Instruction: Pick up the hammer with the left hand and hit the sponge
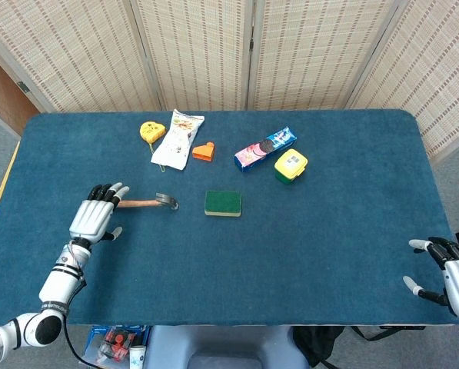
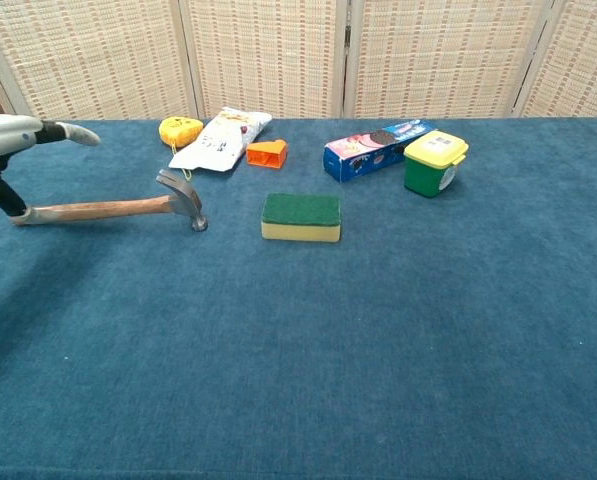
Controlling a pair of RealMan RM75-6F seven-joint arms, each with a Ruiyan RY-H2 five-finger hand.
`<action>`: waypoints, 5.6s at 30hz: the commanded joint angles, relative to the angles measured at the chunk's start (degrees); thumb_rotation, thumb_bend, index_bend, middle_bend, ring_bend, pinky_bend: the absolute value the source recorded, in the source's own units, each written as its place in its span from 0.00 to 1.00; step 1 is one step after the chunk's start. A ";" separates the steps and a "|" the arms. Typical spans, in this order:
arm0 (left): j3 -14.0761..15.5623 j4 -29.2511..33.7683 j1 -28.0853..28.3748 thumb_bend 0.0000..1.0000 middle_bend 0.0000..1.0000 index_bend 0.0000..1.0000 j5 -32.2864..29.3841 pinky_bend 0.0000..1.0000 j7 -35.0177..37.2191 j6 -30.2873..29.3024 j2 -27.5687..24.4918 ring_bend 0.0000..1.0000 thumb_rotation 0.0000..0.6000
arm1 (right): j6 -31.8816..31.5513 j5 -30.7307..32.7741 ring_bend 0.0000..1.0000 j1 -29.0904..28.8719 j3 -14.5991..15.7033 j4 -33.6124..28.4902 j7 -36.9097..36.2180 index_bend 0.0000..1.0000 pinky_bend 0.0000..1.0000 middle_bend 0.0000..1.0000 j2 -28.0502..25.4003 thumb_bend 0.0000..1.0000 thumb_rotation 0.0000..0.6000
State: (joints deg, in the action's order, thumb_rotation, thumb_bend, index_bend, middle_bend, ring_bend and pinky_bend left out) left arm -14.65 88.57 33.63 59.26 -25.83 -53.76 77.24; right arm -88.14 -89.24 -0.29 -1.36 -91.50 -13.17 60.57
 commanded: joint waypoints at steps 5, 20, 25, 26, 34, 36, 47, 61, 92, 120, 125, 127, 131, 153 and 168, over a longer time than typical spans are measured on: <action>0.11 -4.88 6.24 0.34 0.11 0.12 -7.25 0.00 -6.34 3.98 3.45 0.00 1.00 | 0.10 0.32 0.20 0.18 0.04 0.32 -0.28 0.30 0.20 0.40 0.07 0.18 1.00; 2.66 -13.93 14.41 0.39 0.19 0.19 -21.12 0.00 -13.09 6.97 9.53 0.03 1.00 | 0.34 1.35 0.20 0.60 -0.10 1.67 -1.48 0.30 0.20 0.40 0.38 0.18 1.00; 3.46 -16.10 15.73 0.40 0.23 0.21 -23.72 0.00 -13.38 7.66 10.68 0.05 1.00 | 0.34 1.49 0.20 0.80 -0.05 1.99 -1.81 0.30 0.20 0.40 0.47 0.18 1.00; 3.61 -16.40 15.92 0.40 0.23 0.21 -24.00 0.00 -13.41 7.69 10.85 0.05 1.00 | 0.37 1.53 0.20 0.82 -0.05 2.06 -1.86 0.30 0.20 0.40 0.51 0.18 1.00; 4.22 -19.41 17.06 0.40 0.30 0.26 -24.73 0.00 -12.14 7.82 12.66 0.08 1.00 | 0.43 1.73 0.20 0.96 -0.11 2.36 -2.06 0.30 0.20 0.40 0.58 0.18 1.00; 4.34 -19.95 17.28 0.40 0.32 0.28 -24.69 0.00 -11.91 7.88 12.96 0.09 1.00 | 0.51 1.82 0.20 0.99 -0.11 2.41 -2.09 0.30 0.20 0.40 0.59 0.18 1.00; 4.73 -22.21 18.83 0.41 0.37 0.31 -25.14 0.00 -11.37 8.41 14.65 0.13 1.00 | 0.68 2.05 0.20 1.11 -0.19 2.41 -2.07 0.30 0.20 0.40 0.55 0.18 1.00; 5.14 -24.68 20.11 0.43 0.45 0.38 -26.40 0.00 -11.76 8.79 15.83 0.19 1.00 | 0.82 2.24 0.20 1.23 -0.29 2.36 -1.94 0.30 0.20 0.40 0.52 0.18 1.00; 5.66 -27.10 15.79 0.65 0.75 0.65 3.27 0.73 17.85 7.51 15.14 0.63 1.00 | 0.28 2.19 0.20 1.74 -0.38 1.21 -1.04 0.31 0.20 0.41 0.16 0.17 1.00; 6.50 -25.59 19.74 0.69 0.81 0.70 25.46 1.00 57.37 4.00 14.86 0.85 1.00 | 0.17 2.18 0.20 2.04 -0.28 0.24 -0.18 0.31 0.20 0.41 -0.40 0.17 1.00; 5.50 -28.74 20.07 0.69 0.81 0.71 23.91 1.00 53.08 3.48 17.38 0.90 1.00 | 0.24 2.42 0.20 2.22 -0.21 0.42 -0.38 0.31 0.20 0.41 -0.38 0.17 1.00; 5.18 -30.25 20.19 0.69 0.81 0.71 23.05 1.00 51.58 3.79 18.28 0.90 1.00 | 0.30 2.46 0.20 2.19 -0.25 0.52 -0.48 0.31 0.20 0.41 -0.35 0.17 1.00; 4.79 -32.68 20.32 0.69 0.82 0.71 21.58 1.00 49.97 4.79 19.38 0.91 1.00 | 0.41 2.52 0.20 2.13 -0.32 0.70 -0.64 0.31 0.20 0.41 -0.31 0.17 1.00; 4.33 -37.32 19.71 0.69 0.82 0.71 19.19 1.00 50.13 6.95 22.29 0.91 1.00 | 0.15 2.72 0.20 2.68 -0.21 0.71 -0.42 0.31 0.20 0.41 -0.14 0.17 1.00; 6.02 -38.31 19.59 0.69 0.82 0.71 20.85 1.00 48.98 7.17 22.67 0.91 1.00 | 0.25 2.80 0.20 2.74 -0.24 0.84 -0.49 0.31 0.20 0.41 0.00 0.17 1.00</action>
State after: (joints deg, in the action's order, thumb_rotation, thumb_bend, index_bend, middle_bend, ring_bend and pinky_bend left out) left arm -8.79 50.49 53.15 80.06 23.41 -46.76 99.68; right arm -87.88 -86.44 2.45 -1.60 -90.67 -13.65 60.57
